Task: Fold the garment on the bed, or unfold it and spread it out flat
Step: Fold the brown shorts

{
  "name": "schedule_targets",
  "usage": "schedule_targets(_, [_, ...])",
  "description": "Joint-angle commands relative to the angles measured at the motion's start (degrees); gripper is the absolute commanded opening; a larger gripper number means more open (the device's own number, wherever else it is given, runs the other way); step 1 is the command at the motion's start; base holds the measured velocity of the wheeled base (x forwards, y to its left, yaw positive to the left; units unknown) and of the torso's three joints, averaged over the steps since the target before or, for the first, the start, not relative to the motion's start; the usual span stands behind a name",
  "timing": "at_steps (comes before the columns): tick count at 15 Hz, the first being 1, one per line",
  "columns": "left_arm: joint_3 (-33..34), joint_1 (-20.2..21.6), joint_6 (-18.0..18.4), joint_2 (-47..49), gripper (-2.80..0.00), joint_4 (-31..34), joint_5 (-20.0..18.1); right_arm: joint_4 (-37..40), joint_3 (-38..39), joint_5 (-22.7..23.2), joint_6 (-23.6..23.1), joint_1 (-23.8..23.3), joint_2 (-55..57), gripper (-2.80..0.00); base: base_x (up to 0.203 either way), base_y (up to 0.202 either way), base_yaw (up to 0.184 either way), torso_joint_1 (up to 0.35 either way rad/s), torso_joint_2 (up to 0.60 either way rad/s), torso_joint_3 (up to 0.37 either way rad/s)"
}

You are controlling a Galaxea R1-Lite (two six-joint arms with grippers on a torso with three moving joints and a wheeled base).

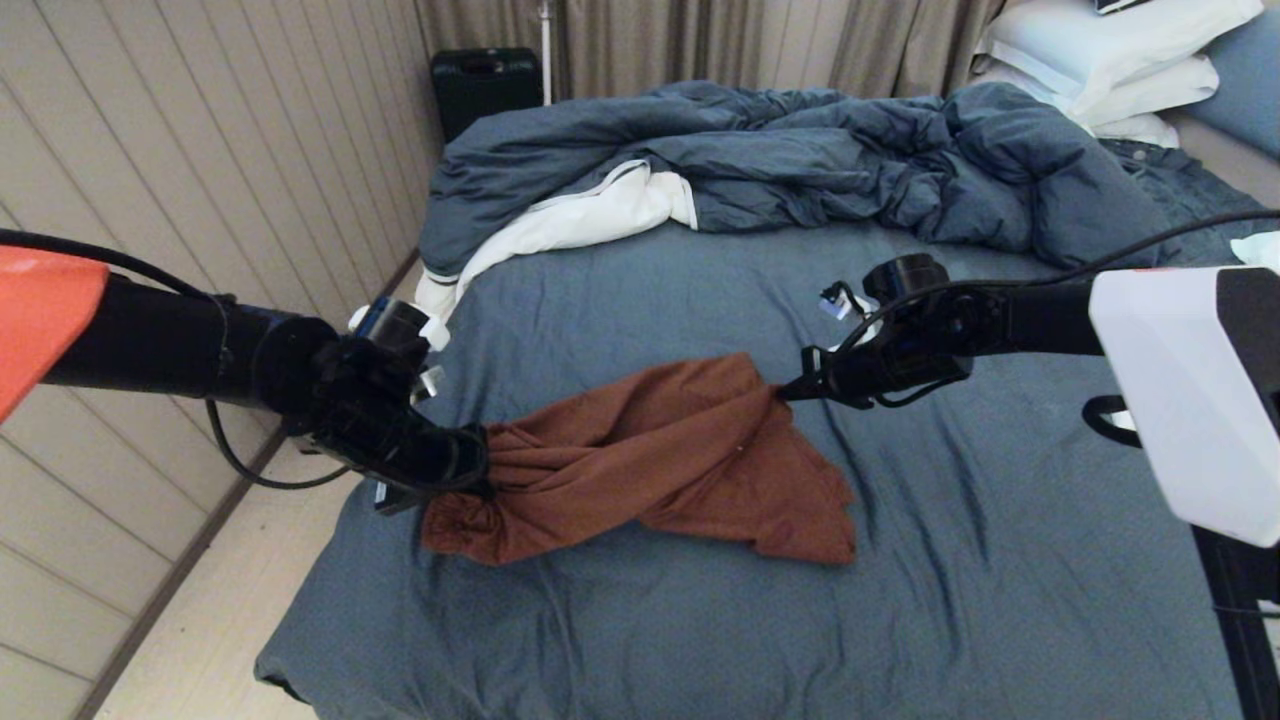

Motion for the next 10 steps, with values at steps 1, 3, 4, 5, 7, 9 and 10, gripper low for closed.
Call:
schedule_targets(1, [-2.78, 1.68, -0.14, -2.03, -2.8, 0.59, -0.05, -0.96, -0.01, 0.17, 0.13, 0.29, -0.54, -2.8, 0.0, 0.0, 0.0, 0.0, 0.0, 0.0])
schedule_targets(3, [-3.55, 2.51, -0.03, -1.24, -2.8, 0.13, -0.08, -2.07, -0.01, 0.07, 0.48, 0.55, -0.54, -2.8, 0.0, 0.0, 0.0, 0.0, 0.0, 0.0])
schedule_targets(4, [-4.29, 2.99, 0.01, -0.43, -2.8, 0.09, -0.11, -2.66, -0.01, 0.07, 0.61, 0.58, -0.42, -2.8, 0.0, 0.0, 0.0, 0.0, 0.0, 0.0])
schedule_targets(5, [-5.06, 3.44, 0.04, 0.67, -2.8, 0.08, -0.13, -3.64, -0.01, 0.07, 0.82, 0.7, -0.29, -2.8, 0.0, 0.0, 0.0, 0.0, 0.0, 0.0])
schedule_targets(7, [-6.29, 3.7, 0.03, 2.1, -2.8, 0.25, -0.22, -4.18, 0.03, -0.02, 0.8, 0.81, -0.18, -2.8, 0.0, 0.0, 0.0, 0.0, 0.0, 0.0])
schedule_targets(9, [-5.33, 3.62, 0.05, 1.58, -2.8, 0.69, -0.4, -3.53, 0.16, 0.04, 0.84, 0.82, -0.54, -2.8, 0.0, 0.0, 0.0, 0.0, 0.0, 0.0])
schedule_targets(10, [-4.02, 3.52, 0.15, 1.23, -2.8, 1.01, -0.91, -1.49, 0.16, 0.06, 0.8, 0.81, -0.98, -2.8, 0.0, 0.0, 0.0, 0.0, 0.0, 0.0])
